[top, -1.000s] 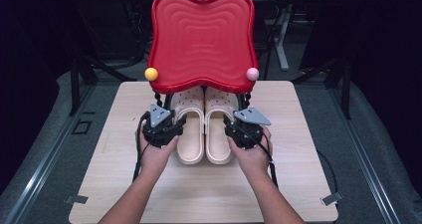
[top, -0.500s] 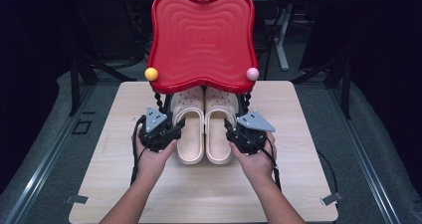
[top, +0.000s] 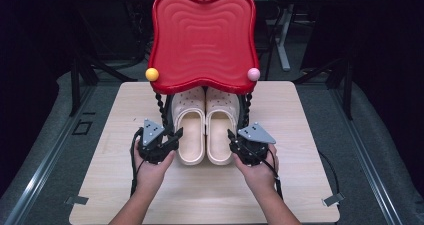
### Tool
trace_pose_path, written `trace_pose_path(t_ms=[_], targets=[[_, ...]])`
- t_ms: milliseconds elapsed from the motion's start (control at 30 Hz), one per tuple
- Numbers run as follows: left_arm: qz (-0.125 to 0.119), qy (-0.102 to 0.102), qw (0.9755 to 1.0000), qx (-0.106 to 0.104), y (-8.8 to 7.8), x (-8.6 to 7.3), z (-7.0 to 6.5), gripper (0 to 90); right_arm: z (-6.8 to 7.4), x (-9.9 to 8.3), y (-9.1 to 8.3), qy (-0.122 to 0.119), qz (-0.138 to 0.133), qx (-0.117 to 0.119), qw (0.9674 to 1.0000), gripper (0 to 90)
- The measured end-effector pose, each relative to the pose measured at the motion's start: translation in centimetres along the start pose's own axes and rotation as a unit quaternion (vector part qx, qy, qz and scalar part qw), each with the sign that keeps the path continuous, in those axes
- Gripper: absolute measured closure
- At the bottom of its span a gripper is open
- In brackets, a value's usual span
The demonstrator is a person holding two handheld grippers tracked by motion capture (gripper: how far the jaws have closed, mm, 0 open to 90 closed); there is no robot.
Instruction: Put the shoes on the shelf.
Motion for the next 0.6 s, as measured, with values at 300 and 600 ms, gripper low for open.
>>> trace_pose_path(t_ms=[300, 600], targets=[[0.006, -0.003, 0.9998, 0.016, 0.7, -0.6, 0.2, 64.3, 0.1, -0.4, 0.5, 0.017, 0.006, -0.005, 0.9998, 71.9], [0.013, -0.002, 0.9995, 0.03, 1.3, 0.4, 0.8, 69.8, 0.0, 0.3, 1.0, 0.032, 0.014, -0.011, 0.9993, 74.0]])
Point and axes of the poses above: each handheld gripper's, and its own axes: y roughly forward along the jaws, x roughly out of its top, z roughly to its left, the point moved 7 cm from there along y, roughly forward along the jaws, and after that the axes turned 15 degrees about -x, right-handed, at the moved point
